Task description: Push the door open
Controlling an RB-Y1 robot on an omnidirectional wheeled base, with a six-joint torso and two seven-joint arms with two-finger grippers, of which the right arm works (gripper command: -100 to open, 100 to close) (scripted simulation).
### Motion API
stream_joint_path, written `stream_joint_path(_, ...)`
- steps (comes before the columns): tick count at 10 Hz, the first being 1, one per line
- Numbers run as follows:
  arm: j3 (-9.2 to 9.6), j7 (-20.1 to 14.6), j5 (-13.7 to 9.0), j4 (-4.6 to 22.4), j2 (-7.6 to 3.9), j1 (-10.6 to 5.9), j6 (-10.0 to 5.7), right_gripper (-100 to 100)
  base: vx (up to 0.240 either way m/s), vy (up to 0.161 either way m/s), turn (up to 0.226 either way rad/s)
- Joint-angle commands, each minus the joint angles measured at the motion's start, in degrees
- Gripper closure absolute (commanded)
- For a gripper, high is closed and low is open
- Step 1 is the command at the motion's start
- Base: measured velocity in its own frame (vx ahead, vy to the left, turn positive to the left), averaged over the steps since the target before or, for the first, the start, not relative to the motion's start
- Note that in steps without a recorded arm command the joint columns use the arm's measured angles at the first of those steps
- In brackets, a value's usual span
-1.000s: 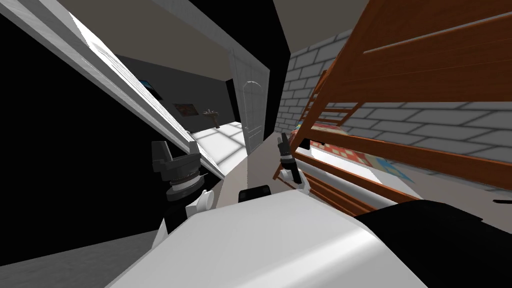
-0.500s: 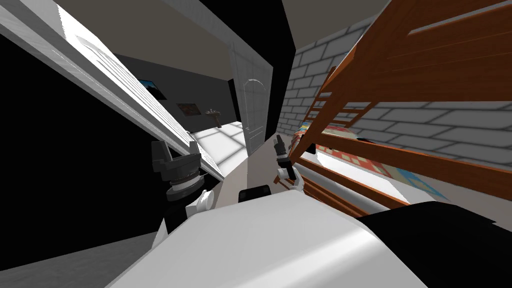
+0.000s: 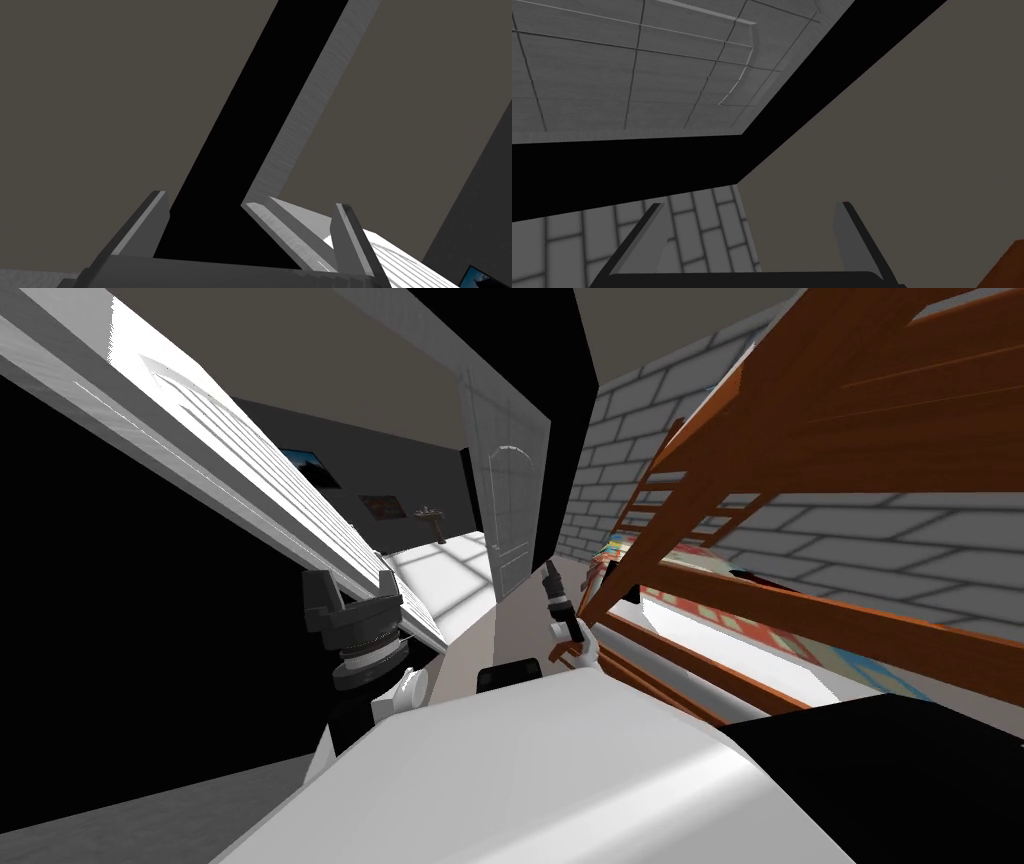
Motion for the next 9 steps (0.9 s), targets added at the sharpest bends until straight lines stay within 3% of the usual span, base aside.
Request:
stream_joint_path(1,0.38,-0.5,0.0,1.7,-0.13,-1.09,0.27,-100,0.091,-0.05,0.057)
stream_joint_path(9,2.24,-2.9,-0.1,12.3,-0.38,-7.07,0.48,-100,0.092,-0.055,0.058)
